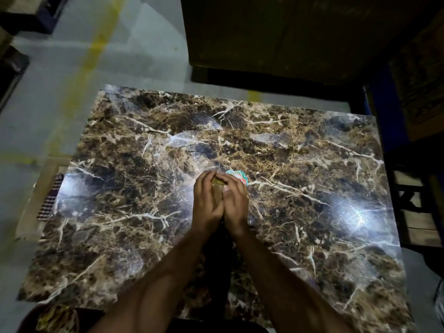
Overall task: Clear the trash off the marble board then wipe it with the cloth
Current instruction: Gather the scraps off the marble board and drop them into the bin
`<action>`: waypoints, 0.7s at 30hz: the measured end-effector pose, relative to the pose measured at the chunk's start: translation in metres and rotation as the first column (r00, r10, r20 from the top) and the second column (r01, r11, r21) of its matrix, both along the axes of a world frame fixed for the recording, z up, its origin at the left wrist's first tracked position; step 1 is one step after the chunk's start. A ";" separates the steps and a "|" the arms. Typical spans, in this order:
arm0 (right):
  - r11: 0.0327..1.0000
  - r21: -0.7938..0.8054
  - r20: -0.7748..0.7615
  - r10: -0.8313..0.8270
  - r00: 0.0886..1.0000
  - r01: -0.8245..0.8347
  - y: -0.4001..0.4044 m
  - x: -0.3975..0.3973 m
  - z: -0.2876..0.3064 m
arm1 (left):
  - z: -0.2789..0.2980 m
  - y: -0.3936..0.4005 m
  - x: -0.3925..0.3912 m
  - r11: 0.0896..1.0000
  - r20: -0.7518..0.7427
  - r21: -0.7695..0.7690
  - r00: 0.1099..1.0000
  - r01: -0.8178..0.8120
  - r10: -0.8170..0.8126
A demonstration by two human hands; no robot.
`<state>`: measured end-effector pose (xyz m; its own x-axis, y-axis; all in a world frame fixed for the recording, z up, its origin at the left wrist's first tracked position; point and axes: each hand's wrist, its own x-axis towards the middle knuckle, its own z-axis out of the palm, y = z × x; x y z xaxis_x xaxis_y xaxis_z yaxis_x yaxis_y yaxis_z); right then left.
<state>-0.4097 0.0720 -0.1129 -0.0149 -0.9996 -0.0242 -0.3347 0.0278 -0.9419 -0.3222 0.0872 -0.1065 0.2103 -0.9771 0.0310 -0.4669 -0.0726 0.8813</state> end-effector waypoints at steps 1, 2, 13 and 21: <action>0.999 0.023 0.073 -0.035 0.997 0.034 0.002 0.006 0.002 | 0.003 0.000 -0.004 0.999 -0.080 -0.004 0.995 -0.053 0.052; 0.997 0.042 0.127 -0.067 0.990 0.062 0.005 0.011 0.003 | 0.004 0.001 -0.006 0.995 -0.146 -0.006 0.985 -0.095 0.093; 0.947 0.321 0.408 -0.161 0.899 0.024 -0.001 0.025 0.031 | 0.027 -0.003 -0.015 0.939 -0.529 0.211 0.776 -0.271 0.343; 0.964 0.258 0.572 -0.205 0.794 0.063 -0.002 0.026 0.067 | 0.066 -0.019 -0.012 0.975 -0.648 0.136 0.729 -0.173 0.220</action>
